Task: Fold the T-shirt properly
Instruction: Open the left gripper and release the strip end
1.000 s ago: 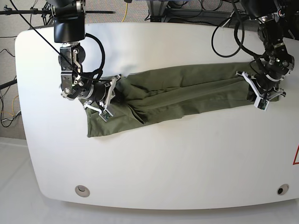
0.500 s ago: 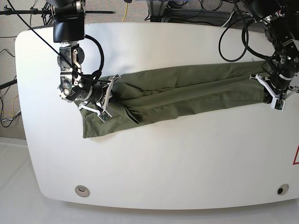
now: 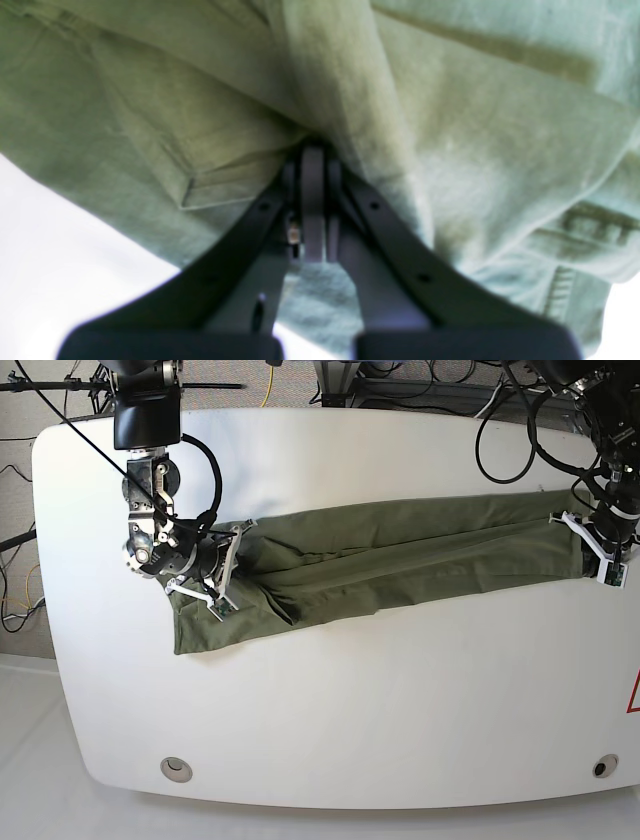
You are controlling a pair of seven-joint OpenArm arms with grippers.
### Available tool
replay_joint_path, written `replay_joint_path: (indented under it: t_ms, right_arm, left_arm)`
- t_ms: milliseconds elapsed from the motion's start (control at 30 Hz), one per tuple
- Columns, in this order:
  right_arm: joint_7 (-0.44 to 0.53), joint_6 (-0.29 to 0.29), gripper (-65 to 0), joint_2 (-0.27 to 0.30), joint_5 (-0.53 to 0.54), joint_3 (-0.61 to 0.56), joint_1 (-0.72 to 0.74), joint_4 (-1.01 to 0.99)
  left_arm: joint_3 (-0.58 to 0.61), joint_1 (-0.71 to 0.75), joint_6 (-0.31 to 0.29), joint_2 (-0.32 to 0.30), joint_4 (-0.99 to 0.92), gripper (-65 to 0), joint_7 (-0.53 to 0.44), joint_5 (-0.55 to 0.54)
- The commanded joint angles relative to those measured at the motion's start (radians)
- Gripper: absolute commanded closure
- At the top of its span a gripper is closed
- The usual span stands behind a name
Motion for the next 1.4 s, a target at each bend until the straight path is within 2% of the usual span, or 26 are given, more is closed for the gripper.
replay_joint_path:
  t_ms: [0, 100, 300, 700, 1033, 1367]
  right_arm:
    - [-0.076, 0.001, -0.2, 0.012, -0.047, 0.002, -0.012, 0.018]
    - [-0.073, 0.002, -0.3, 0.002, -0.052, 0.004, -0.028, 0.061]
    - [-0.076, 0.008, -0.4, -0.007, -0.052, 0.012, -0.042, 0.108]
    - [-0.071, 0.009, -0.4, 0.001, -0.054, 0.007, -0.024, 0.035]
    - [-0.083, 0.004, -0.5, -0.004, -0.056, 0.009, -0.014, -0.005]
    - [-0.085, 0.012, -0.3, 0.005, -0.067, 0.009, -0.024, 0.005]
  left_arm:
    - [-0.006, 0.001, 0.006, -0.009, 0.023, -1.7, -0.016, -0.009]
    - [0.004, 0.016, 0.006, 0.023, 0.013, -1.4, -0.018, -0.01]
    - [0.011, 0.026, 0.006, 0.043, 0.005, -1.2, -0.028, -0.009]
    - [0.018, -0.001, 0.006, 0.035, -0.06, -0.4, -0.079, -0.001]
    - [0.024, 0.004, 0.006, 0.051, -0.03, -1.1, -0.056, 0.033]
    - [0.014, 0.029, 0.006, 0.031, -0.02, -1.0, -0.073, 0.033]
